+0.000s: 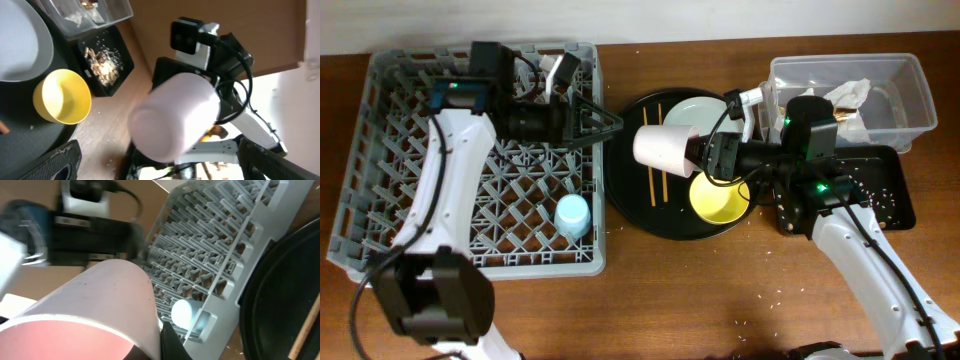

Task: Sort waste into correct bins and load items into the dishwasher rack
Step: 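Hand pink cup from right gripper to left gripper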

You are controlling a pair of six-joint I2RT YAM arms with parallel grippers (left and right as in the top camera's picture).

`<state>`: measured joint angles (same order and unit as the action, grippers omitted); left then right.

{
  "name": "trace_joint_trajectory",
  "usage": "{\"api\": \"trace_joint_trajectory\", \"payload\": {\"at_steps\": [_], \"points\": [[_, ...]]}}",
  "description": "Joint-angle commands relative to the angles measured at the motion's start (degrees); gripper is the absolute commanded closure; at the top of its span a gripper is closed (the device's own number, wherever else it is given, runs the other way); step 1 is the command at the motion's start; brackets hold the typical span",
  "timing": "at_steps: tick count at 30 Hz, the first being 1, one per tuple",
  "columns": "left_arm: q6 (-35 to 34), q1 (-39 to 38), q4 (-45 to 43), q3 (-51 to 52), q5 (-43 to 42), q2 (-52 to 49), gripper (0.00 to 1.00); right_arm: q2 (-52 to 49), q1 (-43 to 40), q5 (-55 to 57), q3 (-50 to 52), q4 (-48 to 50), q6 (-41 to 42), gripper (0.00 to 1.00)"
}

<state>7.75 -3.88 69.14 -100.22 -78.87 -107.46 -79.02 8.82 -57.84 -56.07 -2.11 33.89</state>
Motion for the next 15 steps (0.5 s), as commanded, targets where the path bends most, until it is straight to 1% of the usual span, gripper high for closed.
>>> {"api": "trace_joint_trajectory", "payload": {"at_steps": [1,5,10,12,15], "points": [[2.7,0.1,-0.1,0.9,-5.5,-2.7,0.01,-0.5,0.8,-0.5,0.2,1.1,2.1,0.96],[3.1,-0.9,-0.1,0.9,-6.4,-3.1,0.01,-2.5,3.0,2.5,0.2,2.2,3.1,0.96],[3.1,-2.7,0.1,0.9,-6.4,-3.1,0.01,-7.6,5.9,2.6,0.1,11.2,7.4,0.96],[3.1,-3.4,0.1,0.9,-6.2,-3.1,0.01,-8.2,6.2,1.9,0.1,15.2,9.2,0.96],[3.1,-3.8,0.1,0.9,-6.2,-3.1,0.01,-8.1,6.1,1.7,0.1,17.7,10.6,0.96]]}}
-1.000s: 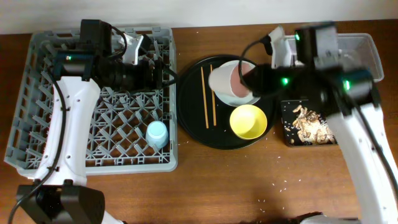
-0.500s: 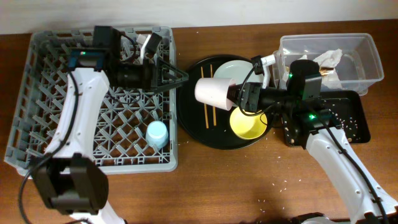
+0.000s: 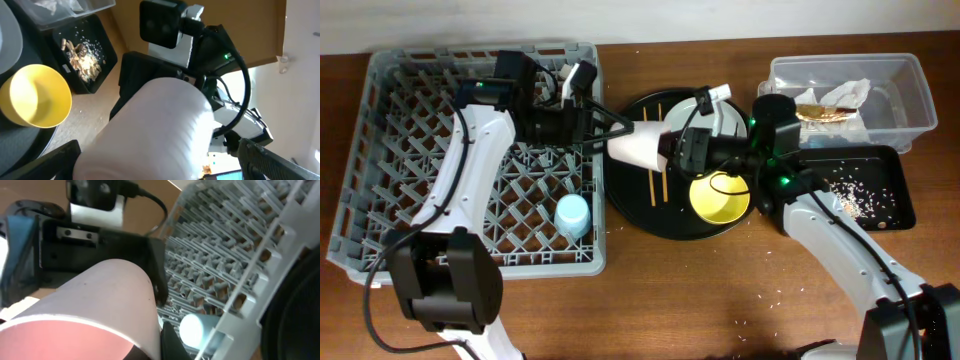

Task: Sort waste into correct bins and load items into the dishwasher rack
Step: 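Hand pink cup from right gripper to left gripper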

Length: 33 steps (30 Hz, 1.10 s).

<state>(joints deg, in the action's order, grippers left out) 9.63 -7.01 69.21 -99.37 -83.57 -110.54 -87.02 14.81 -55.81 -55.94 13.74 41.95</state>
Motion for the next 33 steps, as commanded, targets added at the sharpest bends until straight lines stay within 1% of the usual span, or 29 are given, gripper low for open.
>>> {"api": "trace_joint_trajectory", "payload": {"at_steps": [1,5,6,12,15,25,26,27,29,31,33], "points": [[1.2,-0.8,0.0,0.1,-1.1,0.0,0.01,-0.1,0.2,-0.3,0.0,2.6,3.0,0.96],[1.2,-0.9,0.1,0.1,-0.7,0.0,0.02,-0.2,0.1,0.7,0.0,4.0,3.2,0.96],[1.2,-0.9,0.3,0.1,-0.7,0.0,0.05,-0.2,0.1,1.6,0.0,4.1,3.2,0.96],[1.2,-0.9,1.6,0.1,-0.7,0.0,0.11,-2.4,0.3,3.2,0.0,4.6,3.1,0.96],[1.2,-0.9,1.9,0.1,-0.7,0.0,0.11,-3.5,0.9,3.3,0.0,7.0,3.2,0.96],[1.2,-0.9,2.0,0.1,-0.7,0.0,0.11,-5.6,4.7,4.0,0.0,7.8,3.3,0.96],[1.2,-0.9,2.0,0.1,-0.7,0.0,0.15,-5.6,4.7,4.0,0.0,7.8,3.3,0.96],[1.2,-0.9,2.0,0.1,-0.7,0.0,0.16,-5.6,4.7,4.0,0.0,7.8,3.3,0.96],[1.2,-0.9,2.0,0.1,-0.7,0.0,0.21,-5.6,4.7,4.0,0.0,7.8,3.3,0.96],[1.2,-0.9,2.0,0.1,-0.7,0.0,0.3,-5.6,4.7,4.2,0.0,7.8,3.4,0.96],[1.2,-0.9,2.0,0.1,-0.7,0.0,0.33,-5.6,4.7,4.8,0.0,7.8,3.4,0.96]]}}
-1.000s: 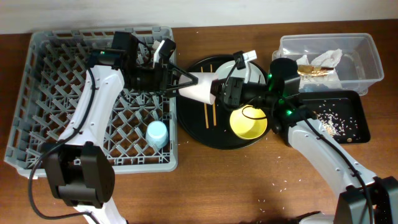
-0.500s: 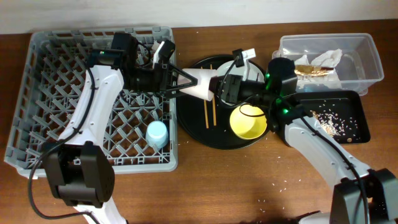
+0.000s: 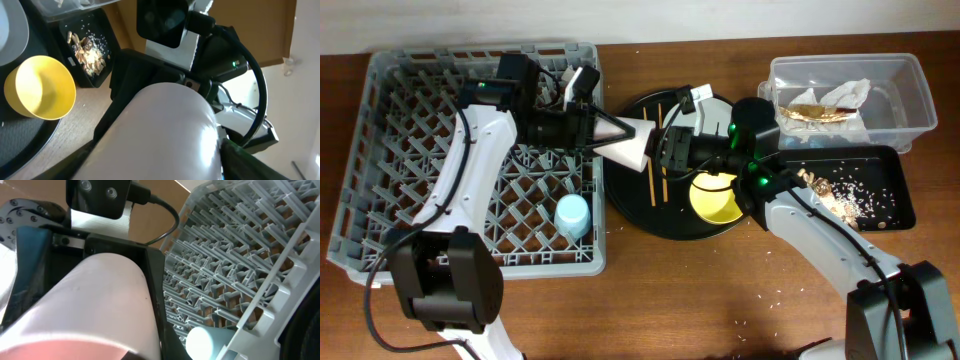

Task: Sort waste into correct bins and load items into the dishwasher rack
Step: 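Hand pink cup from right gripper to left gripper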

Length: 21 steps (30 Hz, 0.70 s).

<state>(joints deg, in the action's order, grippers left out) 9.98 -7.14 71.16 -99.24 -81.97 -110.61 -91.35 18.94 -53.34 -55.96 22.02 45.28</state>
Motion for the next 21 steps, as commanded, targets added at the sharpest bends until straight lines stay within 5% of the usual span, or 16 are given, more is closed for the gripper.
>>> {"api": "trace_joint_trajectory", "payload": {"at_steps": [1,4,7,9,16,18,21], "points": [[0.9,-0.7,0.1,0.0,-2.3,0.0,0.33,-1.3,0.6,2.7,0.0,-0.5,0.1,0.96],[0.9,-0.7,0.1,0.0,-2.3,0.0,0.34,-1.3,0.6,3.0,0.0,-0.5,0.1,0.91],[0.9,-0.7,0.1,0.0,-2.3,0.0,0.34,-1.3,0.6,3.1,0.0,-0.5,0.1,0.55],[0.9,-0.7,0.0,0.0,-2.3,0.0,0.35,-1.3,0.5,3.0,0.0,-0.5,0.1,0.44],[0.9,1.4,-2.1,0.0,-1.9,0.0,0.39,-1.3,0.4,2.3,0.0,-1.2,0.7,0.26],[0.9,3.7,-3.5,0.0,0.0,0.0,0.38,-1.3,-0.7,1.2,0.0,-3.3,0.7,0.1],[0.9,7.1,-5.4,-0.1,3.9,0.0,0.38,-1.3,-3.6,-2.6,0.0,-6.0,0.7,0.07]]}}
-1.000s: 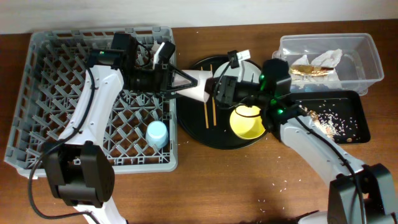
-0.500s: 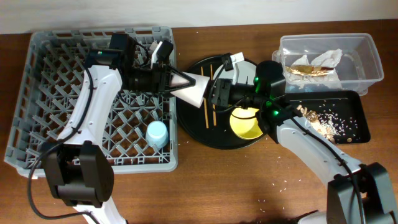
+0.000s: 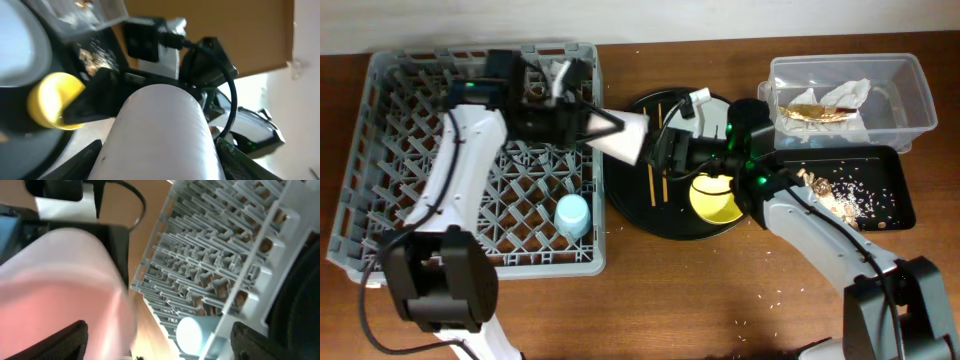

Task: Sort waste into correct bins and load items into the dishwasher rack
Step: 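Hand pink cup from right gripper to left gripper, then place pink cup upside down in rack with left gripper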

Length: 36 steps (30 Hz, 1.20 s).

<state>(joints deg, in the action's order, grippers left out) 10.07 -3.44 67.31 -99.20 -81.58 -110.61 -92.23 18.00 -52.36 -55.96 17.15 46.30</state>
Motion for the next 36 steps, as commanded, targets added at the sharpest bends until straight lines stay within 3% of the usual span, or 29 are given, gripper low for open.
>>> {"api": "trace_joint_trajectory", "payload": {"at_steps": [1,4,8,12,14,16,22,29,36], "points": [[0.7,4.4,-2.3,-0.1,5.3,0.0,0.38,-0.4,-3.8,-4.9,0.0,-1.5,-0.3,0.07],[0.2,6.3,-3.5,-0.1,11.3,0.0,0.33,-0.4,-6.5,-7.6,0.0,-2.0,-0.3,0.01],[-2.6,7.5,-3.5,-2.7,22.1,0.0,0.33,-0.4,-9.1,-9.0,0.0,-6.8,-1.9,0.02],[-4.5,6.8,0.8,-8.7,38.8,0.0,0.34,-0.4,-9.6,-8.5,0.0,-13.0,-7.1,0.02],[-5.4,4.9,4.8,-12.7,54.3,0.1,0.34,-0.4,-9.6,-6.6,0.0,-17.5,-10.2,0.02],[-7.4,2.4,5.8,-13.4,63.4,0.0,0.34,-0.4,-9.6,-4.5,0.0,-20.1,-11.9,0.02],[-9.0,-5.0,6.1,-13.4,77.1,-1.9,0.34,-0.4,-9.6,-4.0,0.0,-23.1,-14.7,0.02],[-10.7,-9.3,7.0,-13.3,86.0,-7.0,0.34,-0.4,-9.4,-4.0,0.0,-29.1,-25.0,0.02],[-10.7,-9.5,4.2,-13.3,83.8,-9.6,0.34,-0.4,-9.4,-4.0,0.0,-30.4,-26.6,0.02]]}}
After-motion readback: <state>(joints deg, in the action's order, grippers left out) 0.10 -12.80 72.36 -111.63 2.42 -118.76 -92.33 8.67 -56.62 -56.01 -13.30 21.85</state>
